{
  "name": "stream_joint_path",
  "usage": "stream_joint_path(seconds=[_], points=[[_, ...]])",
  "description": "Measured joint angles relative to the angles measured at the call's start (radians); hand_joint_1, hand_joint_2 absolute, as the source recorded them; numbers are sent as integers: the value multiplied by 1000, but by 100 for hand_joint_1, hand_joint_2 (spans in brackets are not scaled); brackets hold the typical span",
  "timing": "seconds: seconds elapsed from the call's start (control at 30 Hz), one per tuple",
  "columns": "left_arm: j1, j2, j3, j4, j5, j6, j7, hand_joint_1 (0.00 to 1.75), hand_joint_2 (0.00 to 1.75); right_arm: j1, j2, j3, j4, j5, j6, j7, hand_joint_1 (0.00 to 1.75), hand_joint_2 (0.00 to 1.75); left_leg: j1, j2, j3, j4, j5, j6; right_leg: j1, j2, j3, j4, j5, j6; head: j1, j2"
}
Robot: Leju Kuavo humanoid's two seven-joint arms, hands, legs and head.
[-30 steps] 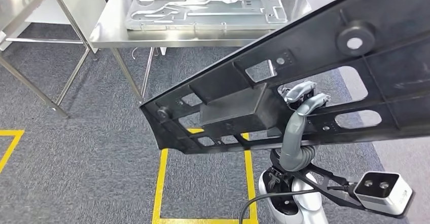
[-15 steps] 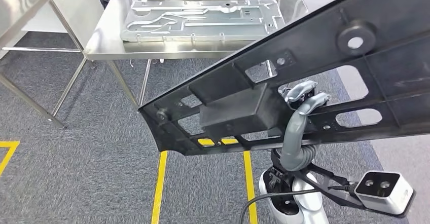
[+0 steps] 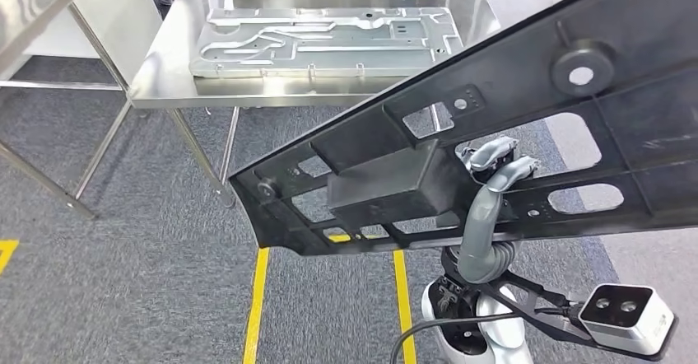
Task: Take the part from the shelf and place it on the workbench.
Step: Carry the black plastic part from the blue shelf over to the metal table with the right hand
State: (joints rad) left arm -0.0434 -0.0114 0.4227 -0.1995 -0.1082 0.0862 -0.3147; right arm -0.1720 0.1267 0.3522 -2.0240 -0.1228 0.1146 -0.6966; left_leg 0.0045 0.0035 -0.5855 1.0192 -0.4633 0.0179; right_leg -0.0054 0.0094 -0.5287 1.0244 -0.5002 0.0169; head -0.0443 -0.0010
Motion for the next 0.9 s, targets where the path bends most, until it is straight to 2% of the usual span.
stream_joint_path(seconds=[0.07, 0.1, 0.17, 0.2, 0.23, 0.27, 0.33, 0.37, 0.43, 0.47, 0.53, 0.6, 0.7, 0.73, 0.77, 0.8, 0.87, 0.9], points=[[-2, -1, 0, 0, -2, 0, 0, 0, 175, 0, 1, -1, -6, 0, 8, -1, 175, 175, 4, -1, 17, -5, 1, 11, -1, -2, -12, 41, -22, 11, 0, 0], [-4, -1, 0, 0, -4, 0, 0, 0, 175, 0, 2, -1, -9, -2, 11, -1, 175, 175, 5, -1, 23, -7, -1, 15, -2, -3, -37, 85, -46, 13, 0, 0], [-9, -1, 1, 0, -8, 0, 0, 0, 175, 2, 2, -3, -10, -8, 18, -1, 175, 175, 3, -1, 28, -6, -8, 20, -3, -4, -113, 202, -93, 17, 0, 0], [-10, -1, 1, 0, -9, 0, 0, 0, 175, 5, 3, -4, -10, -13, 22, 0, 175, 175, 1, 0, 31, -6, -12, 21, -4, -4, -147, 245, -102, 18, 0, 0], [-10, -1, 1, 0, -11, 0, 0, 0, 175, 6, 3, -7, -10, -18, 29, 0, 175, 175, 0, 2, 36, -6, -17, 21, -4, -4, -164, 253, -90, 19, 0, 0], [-10, -1, 1, 0, -14, 0, 0, 0, 175, 7, 4, -11, -10, -23, 36, 0, 175, 175, -2, 5, 43, -6, -23, 21, -3, -5, -162, 224, -58, 17, 0, 0], [-11, -2, 1, 0, -17, 0, 1, 0, 175, 7, 5, -18, -10, -28, 49, 0, 175, 175, -4, 12, 60, -7, -36, 18, 3, -22, -118, 99, 25, 4, 0, 0], [-11, -2, 1, 0, -18, 0, 1, 0, 175, 6, 5, -21, -10, -29, 54, -1, 175, 175, -5, 16, 68, -8, -42, 14, 8, -34, -99, 46, 41, -3, 0, 0], [-12, -2, 3, 0, -19, 0, 2, 0, 175, 6, 7, -26, -12, -32, 62, -1, 175, 175, -6, 26, 80, -8, -50, 3, 16, -49, -84, 3, 39, -18, 0, 0], [-12, -1, 4, 0, -19, 0, 2, 0, 175, 6, 9, -28, -13, -33, 65, -1, 175, 175, -7, 30, 86, -4, -50, -4, 16, -46, -83, -2, 36, -24, 0, 0], [-13, -1, 5, 0, -20, 0, 3, 0, 175, 7, 14, -32, -16, -36, 67, -1, 175, 175, -7, 32, 93, 13, -53, -17, 10, -33, -66, -11, 50, -34, 0, 0], [-15, -1, 6, 0, -21, 0, 3, 0, 175, 5, 20, -35, -16, -37, 68, -1, 175, 175, -3, 21, 63, 79, -80, -25, 4, -23, -50, -15, 51, -39, 0, 0], [-13, -1, 8, 0, -22, 2, 3, 0, 175, 7, 25, -37, -17, -37, 67, -1, 175, 175, 5, 9, -48, 250, -157, -39, 1, -7, -43, -16, 43, -42, 0, 0], [-10, -1, 9, 0, -22, 2, 2, 0, 175, 9, 27, -38, -17, -37, 66, -1, 175, 175, 7, 9, -75, 274, -166, -43, 1, -2, -39, -16, 38, -41, 0, 0], [-8, 0, 10, 0, -23, 2, 2, 0, 175, 10, 28, -40, -17, -36, 65, -1, 175, 175, 9, 9, -87, 267, -156, -44, -1, 3, -33, -16, 33, -39, 0, 0], [-7, 0, 12, 0, -23, 2, 2, 0, 175, 11, 29, -41, -17, -36, 64, -1, 175, 175, 10, 9, -84, 227, -123, -44, -2, 6, -24, -16, 26, -36, 0, 0], [-5, 0, 16, 0, -25, 2, 2, 0, 175, 11, 30, -44, -17, -35, 63, -1, 175, 175, 11, 8, -54, 100, -27, -43, -3, 9, -6, -14, 11, -28, 0, 0], [-6, 0, 19, 0, -27, 2, 1, 0, 175, 11, 30, -45, -17, -35, 63, -1, 175, 175, 10, 8, -42, 53, -2, -38, -2, 10, 0, -13, 4, -22, 0, 0]])
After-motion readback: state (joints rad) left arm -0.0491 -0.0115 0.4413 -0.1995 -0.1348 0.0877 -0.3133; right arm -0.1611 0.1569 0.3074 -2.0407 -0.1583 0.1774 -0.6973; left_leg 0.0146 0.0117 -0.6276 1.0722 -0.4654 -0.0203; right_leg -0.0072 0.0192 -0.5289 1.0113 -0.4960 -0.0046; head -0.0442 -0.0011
